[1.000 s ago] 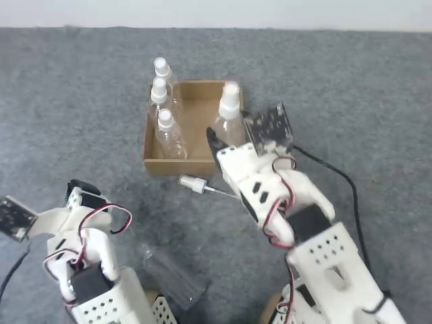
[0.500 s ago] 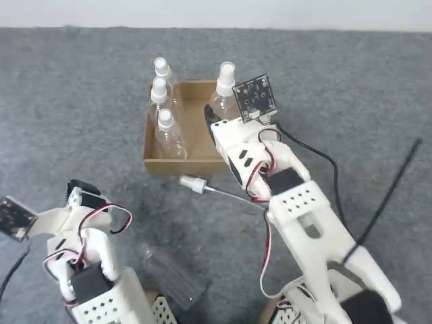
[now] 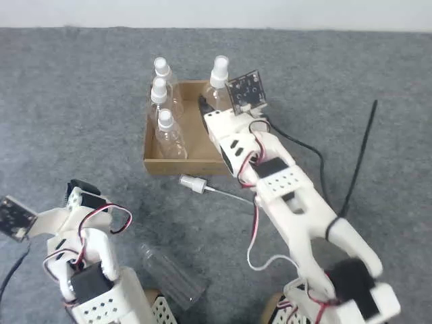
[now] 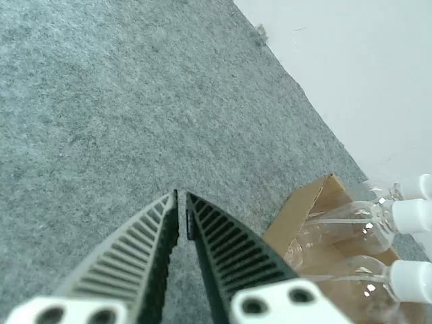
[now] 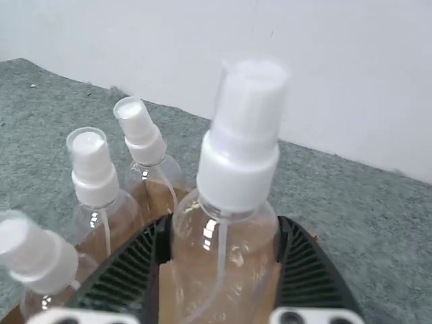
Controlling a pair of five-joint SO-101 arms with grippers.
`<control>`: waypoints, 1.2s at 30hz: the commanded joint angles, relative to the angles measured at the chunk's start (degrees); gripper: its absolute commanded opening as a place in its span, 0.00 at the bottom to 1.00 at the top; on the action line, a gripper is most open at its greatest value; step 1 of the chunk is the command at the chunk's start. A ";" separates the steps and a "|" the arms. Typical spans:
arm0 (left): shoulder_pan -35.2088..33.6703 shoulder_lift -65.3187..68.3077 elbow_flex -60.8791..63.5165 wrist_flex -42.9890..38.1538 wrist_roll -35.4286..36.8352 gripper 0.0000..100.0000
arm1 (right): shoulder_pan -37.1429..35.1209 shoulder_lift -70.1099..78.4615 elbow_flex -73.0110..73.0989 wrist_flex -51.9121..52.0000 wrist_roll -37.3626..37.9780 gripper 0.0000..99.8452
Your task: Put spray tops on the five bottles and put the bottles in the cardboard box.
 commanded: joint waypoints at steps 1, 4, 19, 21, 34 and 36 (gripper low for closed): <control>-0.35 -1.05 -0.66 -2.20 -0.53 0.01 | 0.40 2.59 -7.65 -1.89 -0.09 0.09; -0.35 -1.05 -0.66 -2.20 -0.53 0.01 | 0.57 6.37 -10.64 -2.07 -0.09 0.09; -0.18 -1.05 -0.66 -2.20 -0.53 0.01 | 2.59 19.30 -19.78 -2.33 -0.35 0.09; -0.18 -1.05 -0.66 -2.20 -0.53 0.01 | 2.59 20.09 -20.57 -2.33 -0.35 0.09; -0.35 -1.05 -0.75 -2.20 -0.53 0.01 | 4.35 26.68 -21.71 -10.15 -0.18 0.09; -0.35 -1.05 -0.75 -2.20 -0.53 0.01 | 4.35 27.12 -21.71 -10.15 -0.26 0.09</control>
